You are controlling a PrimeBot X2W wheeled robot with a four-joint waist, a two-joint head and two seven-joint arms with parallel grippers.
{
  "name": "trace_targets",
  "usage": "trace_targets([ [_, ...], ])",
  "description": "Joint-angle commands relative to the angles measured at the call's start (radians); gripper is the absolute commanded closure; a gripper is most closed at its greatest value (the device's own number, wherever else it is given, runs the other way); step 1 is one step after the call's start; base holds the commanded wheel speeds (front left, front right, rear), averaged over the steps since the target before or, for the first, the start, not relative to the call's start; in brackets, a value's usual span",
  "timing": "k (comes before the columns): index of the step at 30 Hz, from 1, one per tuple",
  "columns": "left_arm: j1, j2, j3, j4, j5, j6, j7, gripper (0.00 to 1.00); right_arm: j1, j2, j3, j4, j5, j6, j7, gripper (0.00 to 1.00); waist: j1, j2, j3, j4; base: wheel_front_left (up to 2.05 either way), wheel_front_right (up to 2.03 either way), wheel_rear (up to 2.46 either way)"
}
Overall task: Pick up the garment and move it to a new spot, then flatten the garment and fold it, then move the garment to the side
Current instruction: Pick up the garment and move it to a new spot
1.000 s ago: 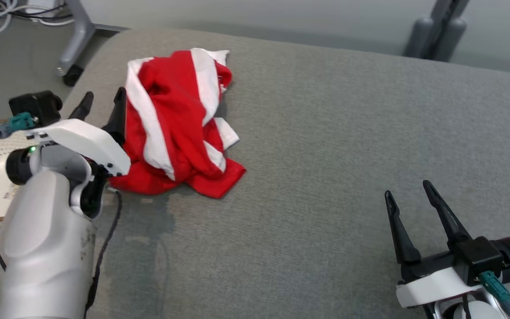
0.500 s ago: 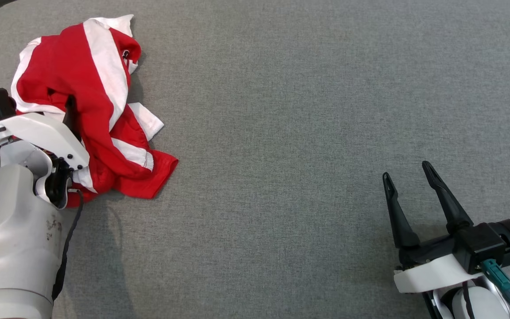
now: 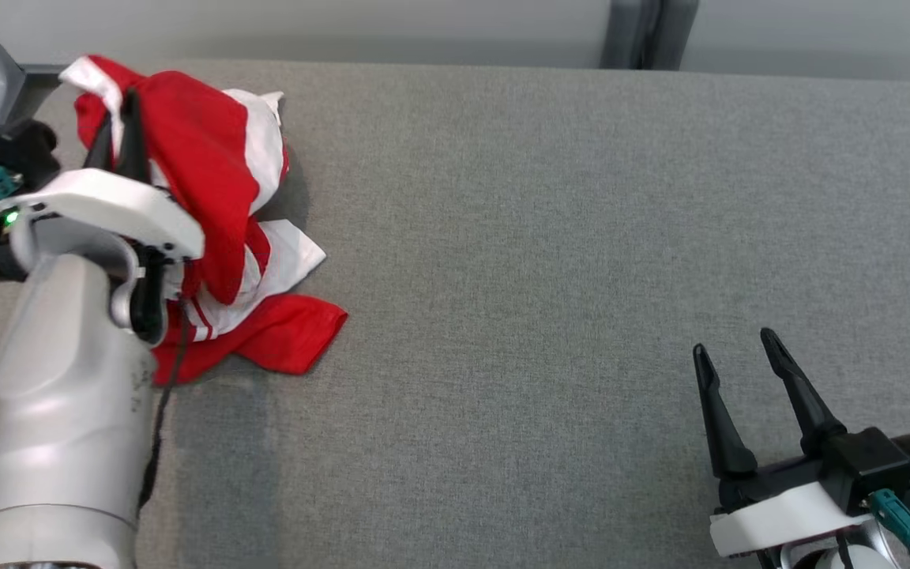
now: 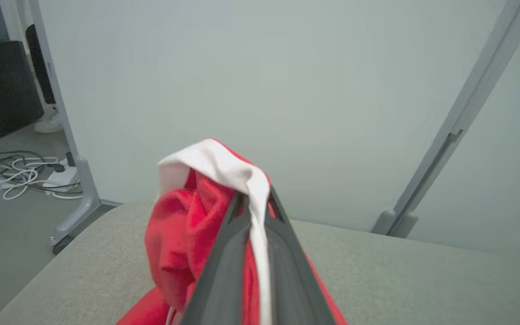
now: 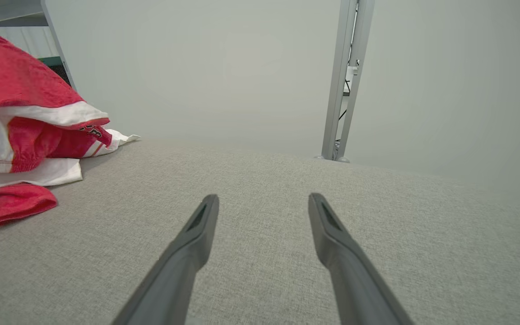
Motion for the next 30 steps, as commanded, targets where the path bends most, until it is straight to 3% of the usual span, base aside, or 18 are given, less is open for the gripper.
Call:
trace_targets([
  [1,0.014,-0.03,-0.027,-0.047,0.002,-0.012,-0.008,1.0,0.018,-0.006,-0.001,0.004,0.01,0.0,-0.005,0.0,0.0,0.0,-0.049,0.008,0.0,0.0,0.0],
  [5,0.074,-0.076,-0.127,-0.242,-0.034,-0.027,0.039,1.0,0.039,-0.005,0.002,0.002,0.04,0.0,-0.005,0.0,0.0,0.0,-0.099,-0.02,0.0,0.0,0.0],
  [10,0.216,-0.097,-0.274,-0.584,-0.1,-0.023,0.162,1.0,0.051,-0.006,0.017,-0.002,0.059,0.0,-0.005,0.0,0.0,0.0,-0.124,-0.102,0.0,0.0,0.0],
  [16,0.427,-0.096,-0.386,-0.87,-0.138,0.051,0.301,1.0,0.041,-0.006,0.009,-0.016,0.074,0.0,-0.005,0.0,0.0,0.0,-0.093,-0.22,0.0,0.0,0.0],
  [22,0.555,-0.067,-0.447,-0.78,-0.107,0.081,0.351,1.0,0.041,-0.005,-0.003,-0.019,0.093,0.0,-0.005,0.0,0.0,0.0,-0.062,-0.298,0.0,0.0,0.0],
  [27,0.573,-0.056,-0.459,-0.549,-0.095,0.047,0.259,1.0,0.04,-0.005,0.002,-0.019,0.109,0.0,-0.005,0.0,0.0,0.0,-0.05,-0.337,0.0,0.0,0.0],
  [28,0.561,-0.05,-0.46,-0.516,-0.084,0.043,0.215,0.54,0.04,-0.005,0.001,-0.018,0.112,0.0,-0.005,0.0,0.0,0.0,-0.05,-0.339,0.0,0.0,0.0],
  [29,0.559,-0.055,-0.45,-0.462,-0.088,0.041,0.147,0.0,0.047,-0.005,-0.004,-0.014,0.113,0.0,-0.005,0.0,0.0,0.0,-0.063,-0.336,0.0,0.0,0.0],
  [30,0.557,-0.052,-0.447,-0.449,-0.077,0.043,0.109,0.0,0.055,-0.006,-0.008,-0.014,0.111,0.0,-0.005,0.0,0.0,0.0,-0.073,-0.333,0.0,0.0,0.0],
])
